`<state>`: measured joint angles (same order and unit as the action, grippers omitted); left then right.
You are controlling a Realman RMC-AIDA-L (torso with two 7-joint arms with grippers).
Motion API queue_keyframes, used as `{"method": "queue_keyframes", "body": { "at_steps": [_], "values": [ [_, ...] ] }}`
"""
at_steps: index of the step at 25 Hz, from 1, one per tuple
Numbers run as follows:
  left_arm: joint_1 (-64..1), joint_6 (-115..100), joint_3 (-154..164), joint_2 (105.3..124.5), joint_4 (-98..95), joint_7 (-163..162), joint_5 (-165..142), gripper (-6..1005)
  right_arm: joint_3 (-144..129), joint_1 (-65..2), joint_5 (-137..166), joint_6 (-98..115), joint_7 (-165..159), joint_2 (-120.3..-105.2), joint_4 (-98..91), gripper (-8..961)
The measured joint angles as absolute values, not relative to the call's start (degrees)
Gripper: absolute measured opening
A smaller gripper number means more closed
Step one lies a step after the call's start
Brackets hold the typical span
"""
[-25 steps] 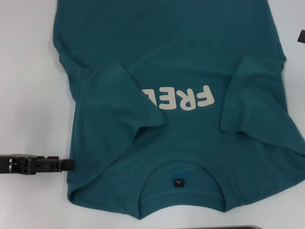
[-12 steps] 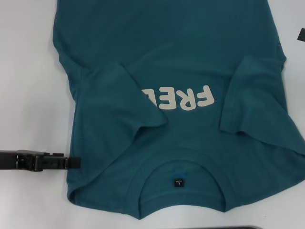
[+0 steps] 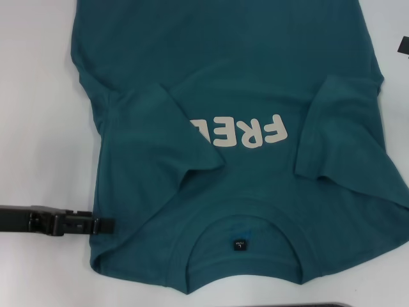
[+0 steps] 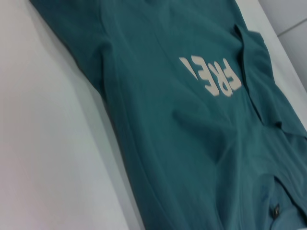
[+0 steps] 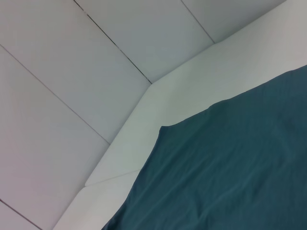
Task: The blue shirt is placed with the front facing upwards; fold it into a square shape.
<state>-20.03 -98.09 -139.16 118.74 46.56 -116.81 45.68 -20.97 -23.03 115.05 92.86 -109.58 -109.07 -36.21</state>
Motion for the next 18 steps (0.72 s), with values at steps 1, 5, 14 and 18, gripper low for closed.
{"method": "queue_keyframes", "body": {
  "at_steps": [1, 5, 14, 18],
  "values": [
    [-20.0, -98.2, -138.5, 118.74, 46.5, -116.8, 45.7, 917, -21.0, -23.0, 115.0, 92.9, -109.6, -109.07, -36.2, 936],
    [-20.1, -98.4, -137.1, 118.74, 46.5, -116.8, 45.6, 916, -21.1, -23.1, 115.1, 92.8, -109.7, -109.07, -36.2, 937],
    [-20.1, -101.1, -136.0, 118.49, 46.5, -116.1, 45.6, 916, -21.1, -23.1, 115.1, 92.8, -110.1, -109.07, -36.2, 936],
    [-20.1, -102.9, -136.0, 118.33, 46.5, -115.7, 45.5, 916, -21.2, -23.1, 115.1, 92.8, -110.2, -109.07, -36.2, 937]
  ]
}}
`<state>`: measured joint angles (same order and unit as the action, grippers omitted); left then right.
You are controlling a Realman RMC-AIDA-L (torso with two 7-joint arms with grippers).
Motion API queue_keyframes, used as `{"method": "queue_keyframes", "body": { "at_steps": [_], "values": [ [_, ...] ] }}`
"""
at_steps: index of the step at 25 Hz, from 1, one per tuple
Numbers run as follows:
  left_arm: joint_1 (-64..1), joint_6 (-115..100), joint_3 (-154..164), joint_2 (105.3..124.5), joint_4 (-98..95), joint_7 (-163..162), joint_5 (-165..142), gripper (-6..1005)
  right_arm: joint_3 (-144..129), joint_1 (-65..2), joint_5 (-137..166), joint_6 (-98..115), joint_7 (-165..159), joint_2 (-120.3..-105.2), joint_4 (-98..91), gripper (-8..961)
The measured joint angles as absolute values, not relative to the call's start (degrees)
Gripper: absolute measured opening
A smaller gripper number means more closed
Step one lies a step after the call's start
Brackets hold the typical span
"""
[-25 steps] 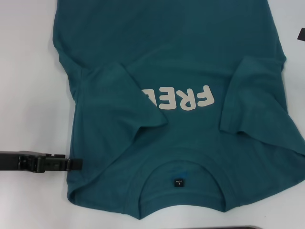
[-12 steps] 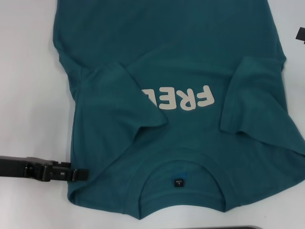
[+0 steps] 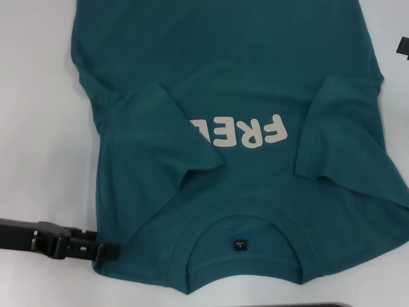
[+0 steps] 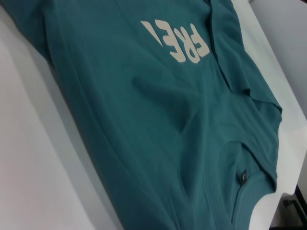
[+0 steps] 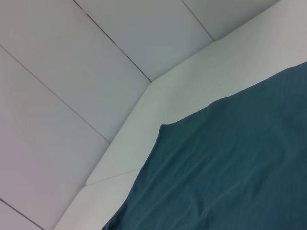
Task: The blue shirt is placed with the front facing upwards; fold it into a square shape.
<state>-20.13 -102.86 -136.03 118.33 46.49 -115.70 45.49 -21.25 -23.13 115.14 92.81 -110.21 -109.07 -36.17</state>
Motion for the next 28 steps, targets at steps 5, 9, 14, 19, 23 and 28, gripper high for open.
{"method": "queue_keyframes", "body": {
  "at_steps": [5, 9, 14, 19, 23, 28],
  "values": [
    [-20.0, -103.2, -136.1, 118.36, 46.5, -115.7, 44.1, 916, -21.3, -23.2, 115.1, 92.8, -110.3, -109.07, -36.2, 936],
    [-19.9, -103.7, -136.1, 118.6, 46.5, -115.7, 43.0, 916, -21.3, -23.2, 115.1, 92.8, -110.3, -109.13, -36.2, 936],
    [-19.9, -104.7, -136.1, 118.57, 46.5, -115.6, 42.8, 916, -21.3, -23.2, 115.1, 92.8, -110.3, -109.17, -36.1, 936],
    [-20.3, -104.9, -136.1, 118.65, 46.5, -115.7, 42.7, 916, -21.3, -23.2, 115.1, 92.9, -110.3, -109.16, -36.2, 936],
    [-20.8, -104.9, -136.6, 118.7, 46.6, -115.9, 42.8, 916, -21.3, -23.2, 115.1, 92.8, -110.3, -109.16, -36.2, 936],
    [-21.3, -105.4, -136.6, 118.81, 46.7, -115.9, 43.0, 916, -21.3, -23.2, 115.1, 92.8, -110.4, -109.13, -36.2, 937]
  ]
}}
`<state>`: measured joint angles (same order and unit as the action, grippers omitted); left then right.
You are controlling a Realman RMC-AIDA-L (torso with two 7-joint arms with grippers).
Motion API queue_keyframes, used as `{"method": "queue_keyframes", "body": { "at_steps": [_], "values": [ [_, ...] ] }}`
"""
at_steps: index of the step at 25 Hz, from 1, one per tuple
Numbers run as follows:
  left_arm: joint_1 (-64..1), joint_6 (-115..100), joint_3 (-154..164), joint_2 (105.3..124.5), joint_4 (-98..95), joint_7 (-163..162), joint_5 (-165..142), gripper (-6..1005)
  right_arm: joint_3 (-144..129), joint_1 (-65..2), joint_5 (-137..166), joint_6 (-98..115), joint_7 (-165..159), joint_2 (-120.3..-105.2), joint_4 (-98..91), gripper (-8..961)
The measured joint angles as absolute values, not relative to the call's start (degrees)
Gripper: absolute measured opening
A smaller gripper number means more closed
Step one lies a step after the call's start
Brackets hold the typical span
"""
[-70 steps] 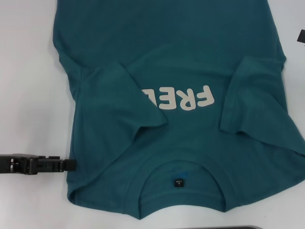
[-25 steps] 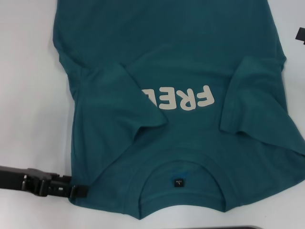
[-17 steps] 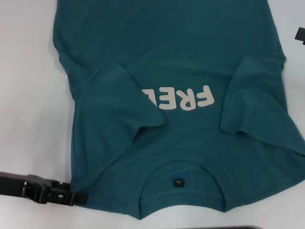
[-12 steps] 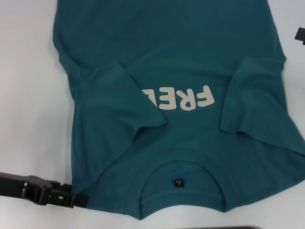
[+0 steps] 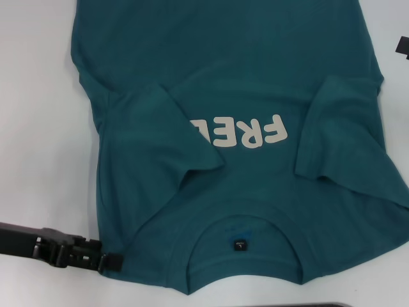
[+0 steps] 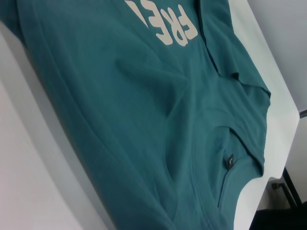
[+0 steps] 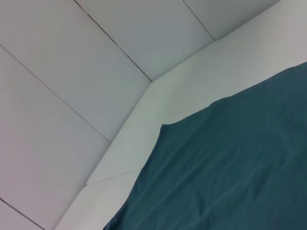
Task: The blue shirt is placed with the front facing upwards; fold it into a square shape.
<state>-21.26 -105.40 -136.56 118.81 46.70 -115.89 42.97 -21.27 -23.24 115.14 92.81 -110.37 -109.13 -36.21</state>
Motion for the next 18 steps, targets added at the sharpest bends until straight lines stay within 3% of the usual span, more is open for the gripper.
{"method": "queue_keyframes", "body": {
  "at_steps": [18],
  "values": [
    [-21.6, -103.4, -136.7, 118.34, 46.6, -117.7, 40.3, 916, -21.4, -23.4, 115.1, 92.0, -110.5, -109.06, -36.0, 937]
  ]
}}
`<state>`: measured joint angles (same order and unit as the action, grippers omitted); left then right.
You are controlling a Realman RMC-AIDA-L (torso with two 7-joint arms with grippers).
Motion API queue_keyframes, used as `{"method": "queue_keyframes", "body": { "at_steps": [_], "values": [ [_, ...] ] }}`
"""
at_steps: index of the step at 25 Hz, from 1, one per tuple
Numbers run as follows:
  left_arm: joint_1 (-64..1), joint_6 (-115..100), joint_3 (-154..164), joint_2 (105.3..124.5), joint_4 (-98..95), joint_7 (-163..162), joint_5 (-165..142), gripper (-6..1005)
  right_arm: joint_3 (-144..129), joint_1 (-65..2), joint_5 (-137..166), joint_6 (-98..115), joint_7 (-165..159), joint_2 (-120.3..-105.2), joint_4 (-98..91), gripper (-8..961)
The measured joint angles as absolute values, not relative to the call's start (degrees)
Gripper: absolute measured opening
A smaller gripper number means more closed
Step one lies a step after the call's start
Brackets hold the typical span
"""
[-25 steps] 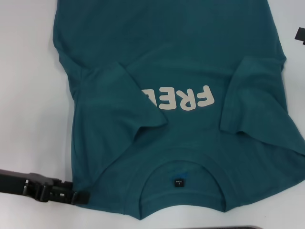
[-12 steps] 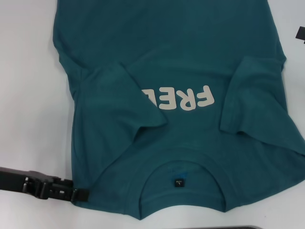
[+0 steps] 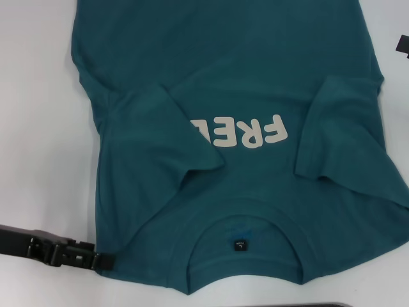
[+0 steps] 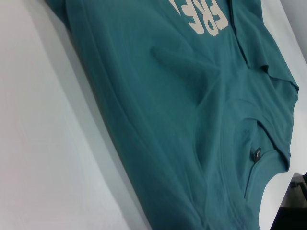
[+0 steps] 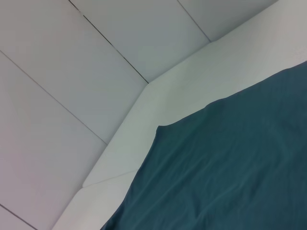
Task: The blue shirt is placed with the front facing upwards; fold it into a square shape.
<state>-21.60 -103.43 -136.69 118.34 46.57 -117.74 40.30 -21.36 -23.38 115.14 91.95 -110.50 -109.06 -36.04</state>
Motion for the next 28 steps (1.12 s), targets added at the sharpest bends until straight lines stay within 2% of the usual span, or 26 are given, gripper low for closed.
{"method": "queue_keyframes", "body": {
  "at_steps": [10, 25, 28],
  "values": [
    [-22.7, -103.6, -136.0, 119.41, 46.5, -117.7, 40.0, 908, -21.4, -23.4, 115.1, 91.9, -111.1, -109.07, -36.2, 937],
    [-23.3, -101.8, -136.1, 119.67, 47.1, -118.3, 39.0, 874, -21.3, -23.5, 115.1, 91.9, -111.1, -109.07, -36.2, 937],
    [-23.8, -101.1, -136.1, 119.92, 47.0, -118.3, 37.8, 782, -21.1, -23.5, 115.1, 91.9, -111.1, -109.07, -36.2, 937]
  ]
}}
